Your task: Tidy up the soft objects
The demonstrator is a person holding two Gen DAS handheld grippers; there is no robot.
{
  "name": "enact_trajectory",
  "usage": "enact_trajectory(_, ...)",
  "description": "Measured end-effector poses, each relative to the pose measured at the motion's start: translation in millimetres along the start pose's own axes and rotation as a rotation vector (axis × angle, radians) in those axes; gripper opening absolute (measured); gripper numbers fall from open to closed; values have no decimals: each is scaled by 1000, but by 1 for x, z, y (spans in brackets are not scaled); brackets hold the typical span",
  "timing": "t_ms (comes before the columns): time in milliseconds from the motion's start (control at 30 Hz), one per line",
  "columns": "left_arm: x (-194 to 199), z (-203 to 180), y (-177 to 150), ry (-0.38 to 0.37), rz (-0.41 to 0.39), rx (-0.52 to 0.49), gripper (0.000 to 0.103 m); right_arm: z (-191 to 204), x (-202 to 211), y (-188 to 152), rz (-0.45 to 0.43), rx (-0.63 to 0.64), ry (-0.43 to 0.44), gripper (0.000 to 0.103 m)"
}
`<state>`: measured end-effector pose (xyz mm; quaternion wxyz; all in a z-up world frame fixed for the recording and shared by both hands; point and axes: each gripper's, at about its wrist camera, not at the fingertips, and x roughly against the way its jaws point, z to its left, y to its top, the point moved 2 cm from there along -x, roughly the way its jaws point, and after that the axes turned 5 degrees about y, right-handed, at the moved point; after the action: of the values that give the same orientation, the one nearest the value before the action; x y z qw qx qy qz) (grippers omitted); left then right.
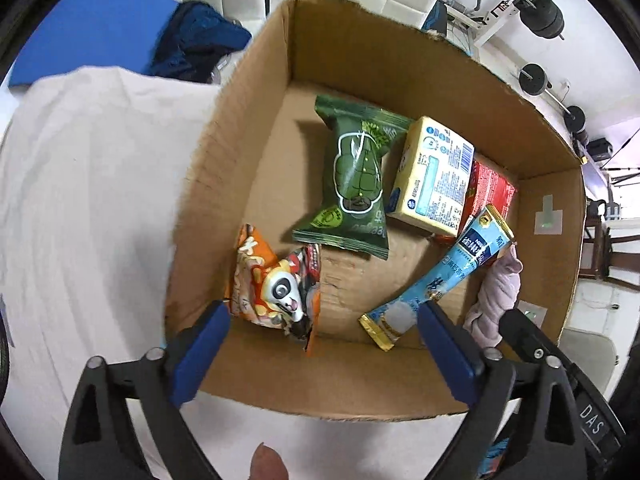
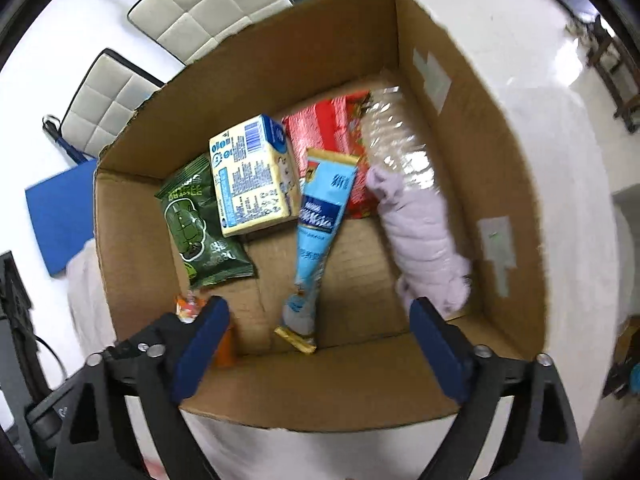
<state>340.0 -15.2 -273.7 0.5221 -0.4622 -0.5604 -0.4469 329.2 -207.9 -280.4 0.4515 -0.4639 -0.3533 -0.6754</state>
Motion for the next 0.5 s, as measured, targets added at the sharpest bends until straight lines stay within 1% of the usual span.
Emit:
enact_trajectory(33,5,1,-1,14,-19,-7,98,-1,4,-1,-6,19,-22,100)
enact_trajectory(200,23,-6,-5,91,-116,-64,98,-8,23,-10,-44,130,-128,100)
enact_trajectory(300,33,-7,-11,143,-164,-106,98,-9,36,-15,-73,184,-175,100)
enact_trajectory(433,37,-12,-19,168,-190,-133,98,-10,42,-21,-90,217,-200,100)
enact_trajectory(500,38,-13,-23,176,-196,-142,98,-12,47,-25,-91,217,-200,100)
